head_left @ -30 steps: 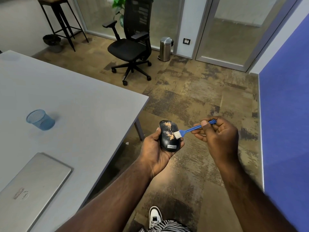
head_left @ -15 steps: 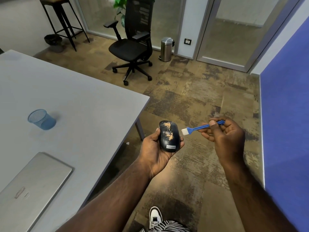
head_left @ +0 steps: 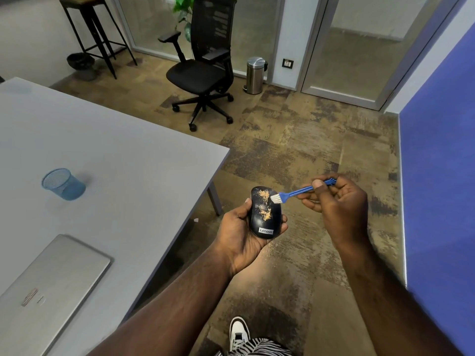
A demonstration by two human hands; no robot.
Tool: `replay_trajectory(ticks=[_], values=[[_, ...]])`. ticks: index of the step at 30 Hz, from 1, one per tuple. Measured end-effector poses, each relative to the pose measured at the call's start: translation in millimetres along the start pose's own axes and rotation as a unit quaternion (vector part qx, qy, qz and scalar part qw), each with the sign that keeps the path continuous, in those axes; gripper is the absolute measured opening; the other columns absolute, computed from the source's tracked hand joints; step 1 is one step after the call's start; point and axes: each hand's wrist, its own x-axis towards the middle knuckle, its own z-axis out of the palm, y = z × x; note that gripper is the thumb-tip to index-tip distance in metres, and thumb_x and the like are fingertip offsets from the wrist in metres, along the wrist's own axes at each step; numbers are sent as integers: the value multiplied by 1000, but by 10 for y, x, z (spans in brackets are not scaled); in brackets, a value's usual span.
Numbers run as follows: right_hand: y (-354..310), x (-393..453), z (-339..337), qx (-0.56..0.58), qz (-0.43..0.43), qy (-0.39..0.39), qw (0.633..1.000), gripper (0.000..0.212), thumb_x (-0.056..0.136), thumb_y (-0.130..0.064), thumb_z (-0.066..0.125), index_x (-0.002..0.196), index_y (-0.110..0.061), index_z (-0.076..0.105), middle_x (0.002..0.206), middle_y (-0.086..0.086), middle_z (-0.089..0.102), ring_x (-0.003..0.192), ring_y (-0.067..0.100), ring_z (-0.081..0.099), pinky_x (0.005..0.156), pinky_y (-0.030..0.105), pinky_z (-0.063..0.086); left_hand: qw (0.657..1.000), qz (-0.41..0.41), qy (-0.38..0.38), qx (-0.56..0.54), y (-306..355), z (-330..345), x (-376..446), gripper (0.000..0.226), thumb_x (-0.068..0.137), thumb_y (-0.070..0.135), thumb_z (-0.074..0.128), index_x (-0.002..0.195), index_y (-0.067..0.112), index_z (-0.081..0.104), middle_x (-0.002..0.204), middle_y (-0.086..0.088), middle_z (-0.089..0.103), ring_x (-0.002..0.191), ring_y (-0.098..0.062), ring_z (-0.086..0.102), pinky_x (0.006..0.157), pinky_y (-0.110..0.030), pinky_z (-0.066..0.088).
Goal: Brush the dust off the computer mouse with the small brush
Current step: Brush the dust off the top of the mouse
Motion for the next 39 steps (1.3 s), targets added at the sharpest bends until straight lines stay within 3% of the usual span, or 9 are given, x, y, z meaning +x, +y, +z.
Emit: replay_trajectory(ticks=[6,15,21,28,31,35,39], values=[[4,157,18,-15,19,38,999,12,97,-6,57,92,-14,64,82,10,73,67,15,76,62,26,61,1000,-16,-8,6,-10,-18,-18,56,100,37,33,135,-5,45,112,-30,57,94,-38,59,82,-45,56],[27,222,35,-53,12,25,998,15,96,-7,58,89,-19,65,83,8,74,69,14,76,65,29,61,1000,-20,-17,12,-42,-18,2,56,100,37,33,135,-5,47,113,-28,59,95,-38,60,85,-46,54],[43,217,30,-98,-9,4,995,15,96,-7,58,89,-18,64,84,7,74,67,9,74,61,22,59,999,-23,-18,20,-42,-22,8,55,98,35,37,135,-3,48,118,-26,56,95,-38,59,86,-46,54],[-139,209,85,-30,0,-47,998,15,97,-4,56,89,-15,63,80,7,74,66,16,75,59,24,60,999,-43,-19,22,-72,-3,22,55,96,34,39,136,-3,47,114,-26,57,94,-39,58,82,-45,55],[-99,217,138,-110,-35,-47,992,14,96,-7,59,88,-18,64,80,7,74,64,12,75,60,26,60,998,-49,-24,23,-85,0,25,54,97,34,38,136,-3,47,110,-26,59,93,-39,58,81,-45,56],[-65,286,150,-192,-61,-26,979,10,95,-11,60,92,-18,66,77,1,73,68,12,74,68,41,63,998,-51,-20,30,-105,-12,32,51,99,34,36,131,-3,51,106,-26,61,93,-39,59,80,-45,56],[-181,256,138,-119,-52,-53,990,14,95,-8,60,88,-19,65,76,0,73,65,12,75,62,31,62,998,-48,-13,29,-105,-30,42,48,100,34,36,128,-1,53,108,-26,60,93,-39,59,81,-46,55]])
